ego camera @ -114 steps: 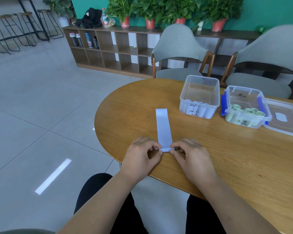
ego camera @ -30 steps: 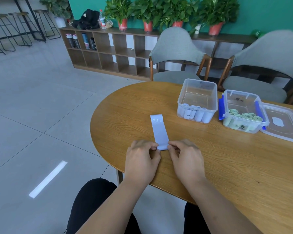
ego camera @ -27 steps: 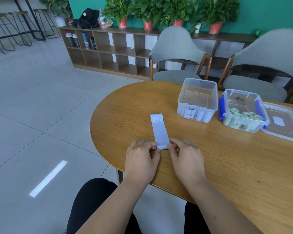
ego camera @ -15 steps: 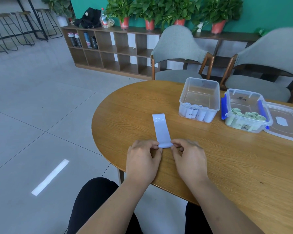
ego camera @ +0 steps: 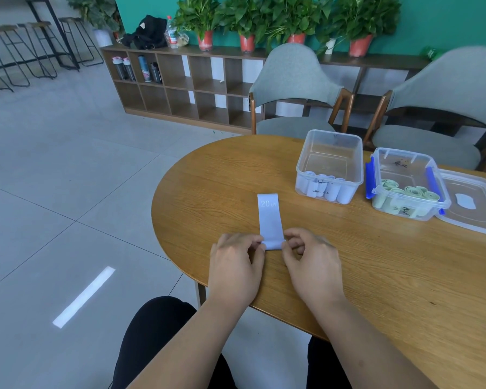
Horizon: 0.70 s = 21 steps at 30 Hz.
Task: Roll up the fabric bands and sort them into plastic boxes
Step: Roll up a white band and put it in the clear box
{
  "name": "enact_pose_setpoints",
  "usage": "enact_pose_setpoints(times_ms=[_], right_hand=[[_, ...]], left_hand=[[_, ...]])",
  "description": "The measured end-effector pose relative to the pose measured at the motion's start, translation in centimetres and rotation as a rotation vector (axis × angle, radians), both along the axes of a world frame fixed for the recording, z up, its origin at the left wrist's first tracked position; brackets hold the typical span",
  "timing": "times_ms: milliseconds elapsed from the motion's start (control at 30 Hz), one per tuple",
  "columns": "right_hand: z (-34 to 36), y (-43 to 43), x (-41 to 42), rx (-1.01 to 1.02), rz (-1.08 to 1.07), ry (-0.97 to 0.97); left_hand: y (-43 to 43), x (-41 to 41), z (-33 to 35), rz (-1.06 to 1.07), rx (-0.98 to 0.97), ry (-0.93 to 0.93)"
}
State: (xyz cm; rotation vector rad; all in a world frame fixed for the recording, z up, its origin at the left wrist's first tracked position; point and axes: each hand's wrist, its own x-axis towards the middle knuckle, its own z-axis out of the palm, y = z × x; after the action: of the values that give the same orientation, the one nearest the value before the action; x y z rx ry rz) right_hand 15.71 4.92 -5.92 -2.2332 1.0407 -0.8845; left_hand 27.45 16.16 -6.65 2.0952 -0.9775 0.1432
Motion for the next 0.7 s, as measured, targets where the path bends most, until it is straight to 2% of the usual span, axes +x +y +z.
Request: enact_pose_setpoints(times_ms=[100, 400, 700], right_hand=[[0.13, 0.08, -0.05, -0.02, -0.007, 0.002], [-0.37, 0.0, 0.18, -0.115, -0.013, 0.094], [-0.13, -0.02, -0.04, -0.041, 0.03, 0.053]], left_hand=[[-0.04, -0.08, 0.13, 0.009, -0.028, 0.049], [-0.14, 0.17, 0.01, -0.01, 0.04, 0.016], [-0.1, 0.22, -0.05, -0.002, 0.028, -0.002]])
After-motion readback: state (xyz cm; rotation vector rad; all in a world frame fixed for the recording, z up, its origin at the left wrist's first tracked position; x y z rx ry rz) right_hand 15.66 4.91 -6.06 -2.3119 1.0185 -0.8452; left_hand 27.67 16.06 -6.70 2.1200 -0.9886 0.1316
